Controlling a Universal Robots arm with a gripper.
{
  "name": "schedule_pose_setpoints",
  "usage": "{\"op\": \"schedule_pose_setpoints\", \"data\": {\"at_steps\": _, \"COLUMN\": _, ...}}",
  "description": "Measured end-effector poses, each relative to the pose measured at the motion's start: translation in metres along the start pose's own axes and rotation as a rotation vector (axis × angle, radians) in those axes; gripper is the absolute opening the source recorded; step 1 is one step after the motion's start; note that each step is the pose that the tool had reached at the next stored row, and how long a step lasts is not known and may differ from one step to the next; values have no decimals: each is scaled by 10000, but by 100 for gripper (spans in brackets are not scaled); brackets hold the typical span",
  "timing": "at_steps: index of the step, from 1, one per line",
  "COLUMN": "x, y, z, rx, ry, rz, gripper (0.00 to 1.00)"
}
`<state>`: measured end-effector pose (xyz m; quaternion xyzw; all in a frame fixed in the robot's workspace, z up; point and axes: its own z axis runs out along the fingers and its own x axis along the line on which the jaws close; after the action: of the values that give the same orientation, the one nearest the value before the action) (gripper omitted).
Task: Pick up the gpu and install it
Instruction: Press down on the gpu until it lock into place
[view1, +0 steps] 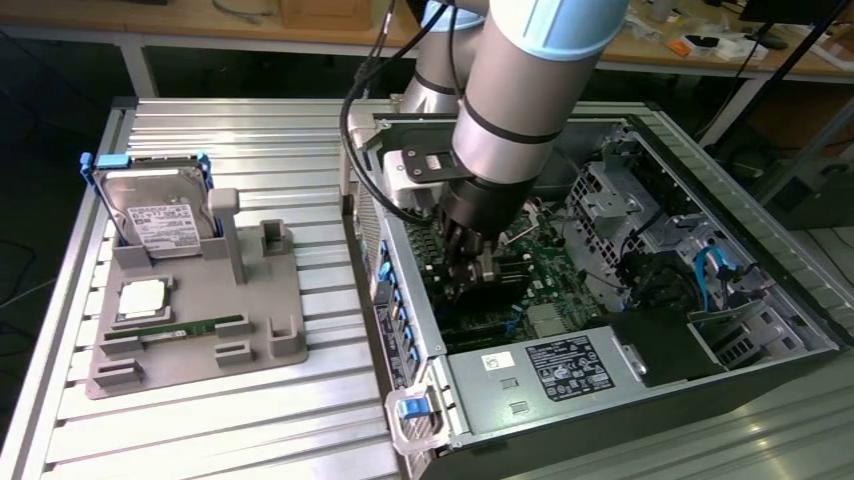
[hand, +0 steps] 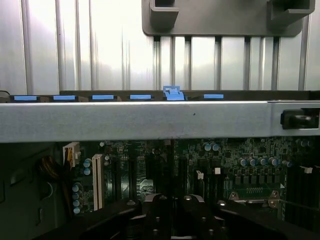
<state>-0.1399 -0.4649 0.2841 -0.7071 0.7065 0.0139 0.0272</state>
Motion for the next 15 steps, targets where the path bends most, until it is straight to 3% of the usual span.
{"op": "schedule_pose_setpoints", "data": {"at_steps": 15, "x": 1, "y": -286, "z": 6, "rx": 1, "ry": -1, "rz": 0, "gripper": 11}}
